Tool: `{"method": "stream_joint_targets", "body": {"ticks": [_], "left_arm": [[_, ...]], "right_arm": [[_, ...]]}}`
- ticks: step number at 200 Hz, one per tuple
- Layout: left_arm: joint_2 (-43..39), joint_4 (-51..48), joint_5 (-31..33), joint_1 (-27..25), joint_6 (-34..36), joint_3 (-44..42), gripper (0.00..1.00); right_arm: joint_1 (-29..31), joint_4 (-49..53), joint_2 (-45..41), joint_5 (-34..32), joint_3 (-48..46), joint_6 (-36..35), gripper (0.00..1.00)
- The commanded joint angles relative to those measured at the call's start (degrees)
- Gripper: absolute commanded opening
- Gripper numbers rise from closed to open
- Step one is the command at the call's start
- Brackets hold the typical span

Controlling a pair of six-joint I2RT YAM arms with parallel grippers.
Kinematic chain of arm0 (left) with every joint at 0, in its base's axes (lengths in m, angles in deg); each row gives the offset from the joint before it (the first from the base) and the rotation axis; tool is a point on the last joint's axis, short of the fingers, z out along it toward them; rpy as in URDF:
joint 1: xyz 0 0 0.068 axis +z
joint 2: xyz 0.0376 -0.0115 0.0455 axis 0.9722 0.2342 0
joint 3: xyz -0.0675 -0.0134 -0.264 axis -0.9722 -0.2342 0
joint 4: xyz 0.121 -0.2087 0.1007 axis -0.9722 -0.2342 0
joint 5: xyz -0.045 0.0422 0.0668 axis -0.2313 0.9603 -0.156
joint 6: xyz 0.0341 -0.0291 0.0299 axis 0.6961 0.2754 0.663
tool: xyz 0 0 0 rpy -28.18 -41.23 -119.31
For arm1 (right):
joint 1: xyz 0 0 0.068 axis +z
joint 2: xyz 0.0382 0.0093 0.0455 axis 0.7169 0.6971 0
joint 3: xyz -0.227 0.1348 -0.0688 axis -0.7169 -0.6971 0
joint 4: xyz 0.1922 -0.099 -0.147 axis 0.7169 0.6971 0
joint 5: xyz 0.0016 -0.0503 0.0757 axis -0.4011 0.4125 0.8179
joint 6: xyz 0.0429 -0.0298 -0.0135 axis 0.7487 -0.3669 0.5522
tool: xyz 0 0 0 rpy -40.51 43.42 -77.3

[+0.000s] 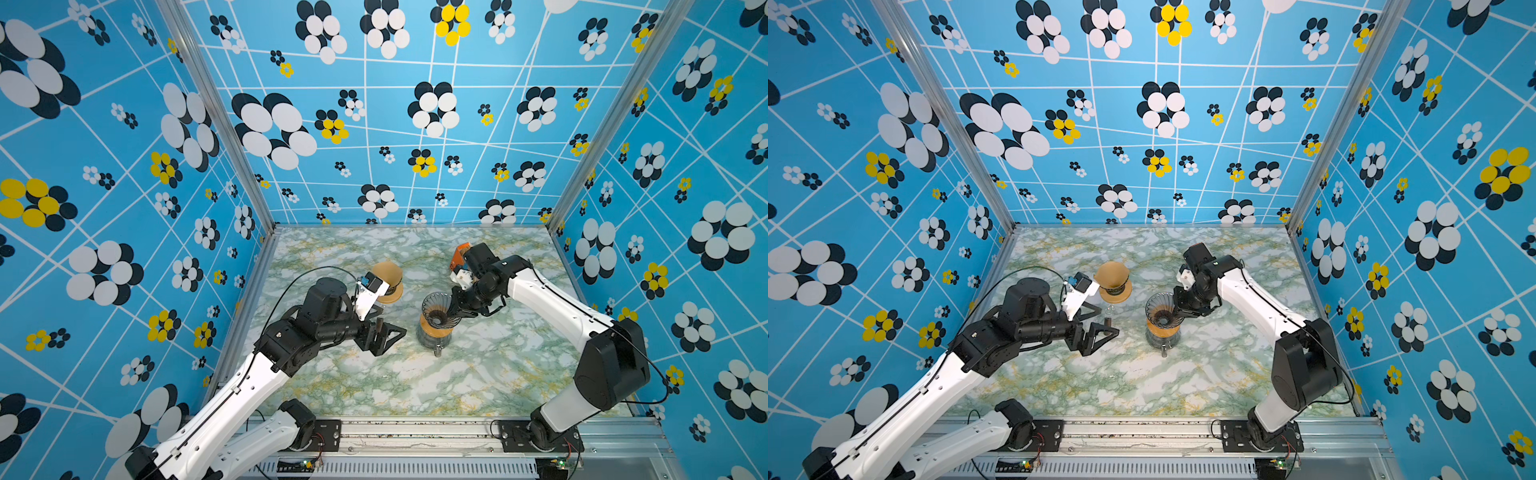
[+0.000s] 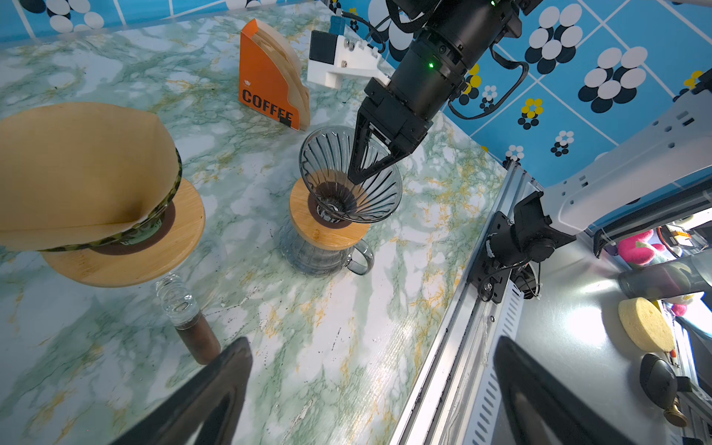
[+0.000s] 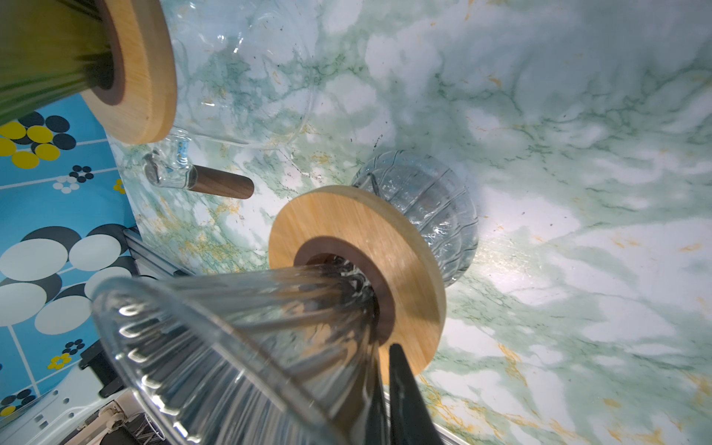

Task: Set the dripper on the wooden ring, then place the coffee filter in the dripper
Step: 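Hold the glass dripper seated on the ring with the right gripper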

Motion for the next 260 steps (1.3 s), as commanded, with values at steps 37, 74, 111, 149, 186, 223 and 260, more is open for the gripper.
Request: {"method": "stream_joint_targets", "body": {"ticks": [37,74,111,149,186,223,260], "left_arm": [[-0.21,1.1,-1.08,0.35,0.07,-0.1,0.99],[-0.13,1.14,-1.03,0.33,0.18,-0.11,0.99],[-0.21,1.1,-1.2,0.33,0.08,-0.17,0.99],[-0.48,1.09,-1.21,0.33,-0.01,-0.22,0.99],[-0.39,1.14,-1.2,0.33,0.0,-0.24,0.99],[-0.4,1.32,-1.21,0.33,0.0,-0.42,0.99],[-0.34,1.28,-1.29,0.33,0.03,-0.54,0.99]], "right_arm": [[0.47,2.0,-1.05,-0.22,2.66,0.49,0.17],[0.48,2.25,-1.0,-0.61,3.03,0.42,0.16],[0.53,2.19,-0.69,-0.7,3.07,0.61,0.16],[0.53,1.99,-0.17,-0.83,2.96,0.7,0.15],[0.53,2.03,0.01,-0.92,2.94,0.66,0.14],[0.51,2.1,-0.08,-1.14,2.89,0.63,0.16],[0.48,2.26,-0.32,-1.24,3.21,0.58,0.2]]}}
